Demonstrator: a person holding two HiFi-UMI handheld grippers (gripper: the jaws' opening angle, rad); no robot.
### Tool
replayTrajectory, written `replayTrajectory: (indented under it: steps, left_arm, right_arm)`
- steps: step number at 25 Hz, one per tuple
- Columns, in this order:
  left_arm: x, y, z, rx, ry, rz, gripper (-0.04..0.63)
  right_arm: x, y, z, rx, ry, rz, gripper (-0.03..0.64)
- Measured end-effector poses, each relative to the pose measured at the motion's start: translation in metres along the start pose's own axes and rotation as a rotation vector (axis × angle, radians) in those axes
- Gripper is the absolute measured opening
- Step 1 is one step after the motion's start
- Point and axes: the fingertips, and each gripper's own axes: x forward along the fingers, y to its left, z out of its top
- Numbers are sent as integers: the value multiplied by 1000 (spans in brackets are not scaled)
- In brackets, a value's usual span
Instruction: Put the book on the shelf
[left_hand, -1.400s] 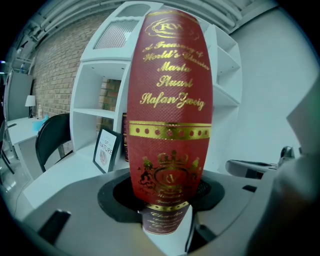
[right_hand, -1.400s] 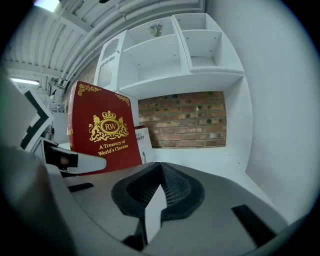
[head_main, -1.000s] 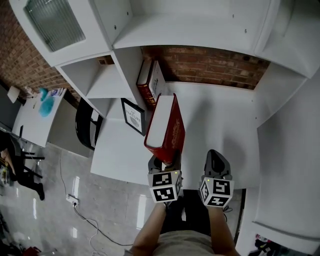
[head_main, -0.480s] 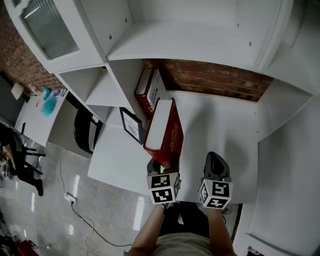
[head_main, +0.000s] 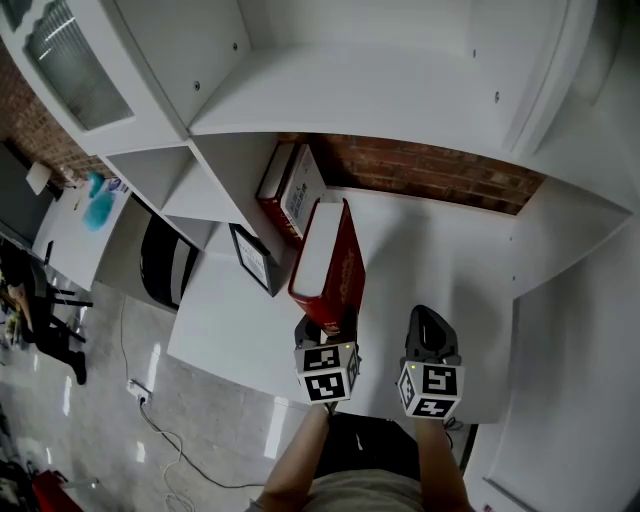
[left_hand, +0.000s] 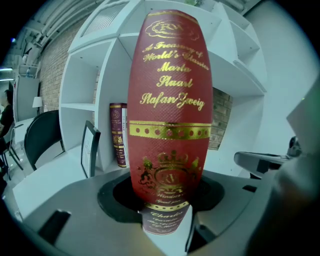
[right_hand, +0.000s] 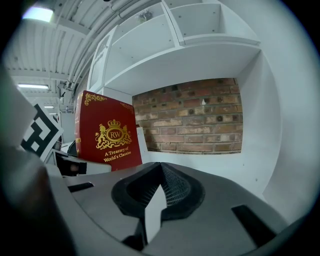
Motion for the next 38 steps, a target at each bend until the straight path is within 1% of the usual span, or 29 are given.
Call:
replayTrajectory:
  steps: [3, 7, 10, 14, 20, 30, 38]
  left_arm:
    - [7, -4, -1, 6, 3, 10, 242]
    - [18, -6, -4, 18, 13, 23, 242]
    - [25, -5, -5, 27, 23, 29, 242]
    - [33, -1, -6, 21, 25, 24, 242]
    - [50, 5, -3, 41, 35, 12, 242]
    - [81, 12, 6, 65, 44, -27, 242]
    - [111, 20, 13, 94, 38, -26, 242]
  right_arm:
    - [4, -5, -1, 8, 2, 23, 16]
    - [7, -8, -6, -14, 14, 39, 15]
    - [11, -9, -13, 3, 25, 46, 15]
    - [16, -6, -21, 10, 41, 48, 15]
    - [26, -2, -26, 26, 57, 31, 15]
    - [42, 0, -20, 40, 50, 1, 17]
    - [51, -4, -24, 42, 70, -28, 15]
